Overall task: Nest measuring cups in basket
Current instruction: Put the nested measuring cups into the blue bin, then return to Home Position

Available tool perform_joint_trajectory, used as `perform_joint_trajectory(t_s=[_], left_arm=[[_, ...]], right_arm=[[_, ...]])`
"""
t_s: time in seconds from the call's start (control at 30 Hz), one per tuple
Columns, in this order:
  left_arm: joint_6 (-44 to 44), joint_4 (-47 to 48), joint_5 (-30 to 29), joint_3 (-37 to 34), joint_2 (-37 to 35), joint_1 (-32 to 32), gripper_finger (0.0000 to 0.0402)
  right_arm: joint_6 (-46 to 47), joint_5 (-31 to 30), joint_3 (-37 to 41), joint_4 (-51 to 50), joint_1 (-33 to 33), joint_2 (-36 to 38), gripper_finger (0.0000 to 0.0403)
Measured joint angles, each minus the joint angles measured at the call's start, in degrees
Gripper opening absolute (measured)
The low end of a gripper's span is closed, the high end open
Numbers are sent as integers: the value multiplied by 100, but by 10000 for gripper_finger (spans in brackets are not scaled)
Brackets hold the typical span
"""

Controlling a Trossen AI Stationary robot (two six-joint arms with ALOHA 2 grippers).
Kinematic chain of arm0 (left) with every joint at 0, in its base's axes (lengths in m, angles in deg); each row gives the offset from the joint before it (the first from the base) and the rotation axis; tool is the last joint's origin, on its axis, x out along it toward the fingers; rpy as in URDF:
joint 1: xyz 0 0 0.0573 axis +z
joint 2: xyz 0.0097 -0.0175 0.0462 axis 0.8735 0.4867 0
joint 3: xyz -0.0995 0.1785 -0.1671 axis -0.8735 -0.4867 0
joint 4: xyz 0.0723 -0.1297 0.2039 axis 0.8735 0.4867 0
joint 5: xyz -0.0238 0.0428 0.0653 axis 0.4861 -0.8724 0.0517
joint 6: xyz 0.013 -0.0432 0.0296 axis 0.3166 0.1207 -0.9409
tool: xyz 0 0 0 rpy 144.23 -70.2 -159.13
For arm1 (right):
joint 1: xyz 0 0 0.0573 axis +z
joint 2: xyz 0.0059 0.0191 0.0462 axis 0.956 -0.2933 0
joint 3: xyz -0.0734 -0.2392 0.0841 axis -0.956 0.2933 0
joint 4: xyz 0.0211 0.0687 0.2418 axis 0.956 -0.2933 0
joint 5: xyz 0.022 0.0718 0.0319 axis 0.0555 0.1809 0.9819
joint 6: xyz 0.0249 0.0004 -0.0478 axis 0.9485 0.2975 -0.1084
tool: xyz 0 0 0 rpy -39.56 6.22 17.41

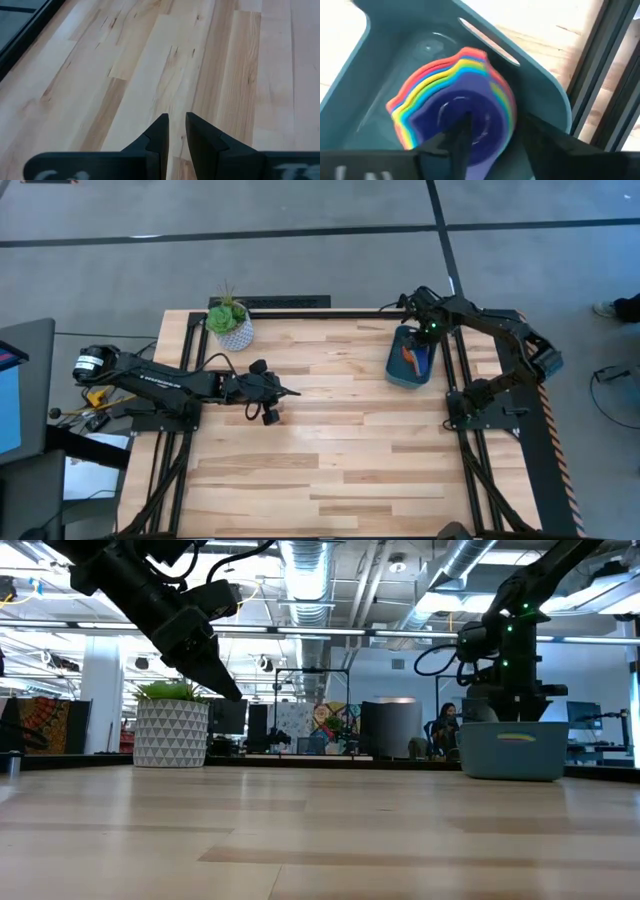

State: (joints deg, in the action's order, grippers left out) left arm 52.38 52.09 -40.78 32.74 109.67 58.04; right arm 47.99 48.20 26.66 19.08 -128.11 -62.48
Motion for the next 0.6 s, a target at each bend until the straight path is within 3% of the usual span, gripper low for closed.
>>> perform_joint_trajectory(t_s=[0.23, 0.6], left_arm=[[0, 0, 2, 0, 0, 2, 54], [37, -32, 11, 0, 0, 2, 54]], right_arm=[[-2, 3, 0, 9, 183, 20, 246], [128, 66, 0, -92, 408, 929, 249]])
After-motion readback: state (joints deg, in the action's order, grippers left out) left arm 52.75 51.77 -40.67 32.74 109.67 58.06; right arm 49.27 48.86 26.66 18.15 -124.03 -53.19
